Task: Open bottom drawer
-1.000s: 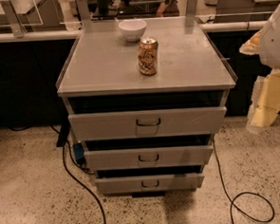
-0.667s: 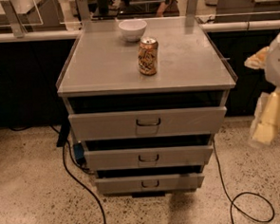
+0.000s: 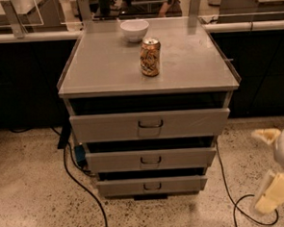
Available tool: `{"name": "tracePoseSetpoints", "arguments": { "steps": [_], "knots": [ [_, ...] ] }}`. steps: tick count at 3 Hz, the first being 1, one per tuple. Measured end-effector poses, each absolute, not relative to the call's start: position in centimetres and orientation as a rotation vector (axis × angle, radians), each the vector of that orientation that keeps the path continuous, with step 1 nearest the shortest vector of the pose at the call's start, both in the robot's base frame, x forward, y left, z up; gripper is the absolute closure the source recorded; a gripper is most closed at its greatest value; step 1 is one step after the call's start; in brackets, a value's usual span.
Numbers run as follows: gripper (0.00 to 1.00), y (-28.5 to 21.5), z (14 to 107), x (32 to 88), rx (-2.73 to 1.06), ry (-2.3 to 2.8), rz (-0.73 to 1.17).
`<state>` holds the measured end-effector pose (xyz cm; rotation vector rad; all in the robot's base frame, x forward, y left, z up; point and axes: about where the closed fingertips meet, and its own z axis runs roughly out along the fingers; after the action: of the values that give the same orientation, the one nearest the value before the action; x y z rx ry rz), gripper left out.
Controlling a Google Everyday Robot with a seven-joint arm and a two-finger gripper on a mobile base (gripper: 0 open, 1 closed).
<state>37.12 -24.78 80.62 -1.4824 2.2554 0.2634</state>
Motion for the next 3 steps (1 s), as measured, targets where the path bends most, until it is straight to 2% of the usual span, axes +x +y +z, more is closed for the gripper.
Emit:
{"name": "tracePoseSetpoints", "arguments": {
  "steps": [1, 3],
  "knots": [
    [0.0, -24.2, 72.1, 36.1, -1.465, 2.295, 0.357],
    [0.0, -23.0, 68.9, 37.2, -1.489, 2.263, 0.362]
  ]
}}
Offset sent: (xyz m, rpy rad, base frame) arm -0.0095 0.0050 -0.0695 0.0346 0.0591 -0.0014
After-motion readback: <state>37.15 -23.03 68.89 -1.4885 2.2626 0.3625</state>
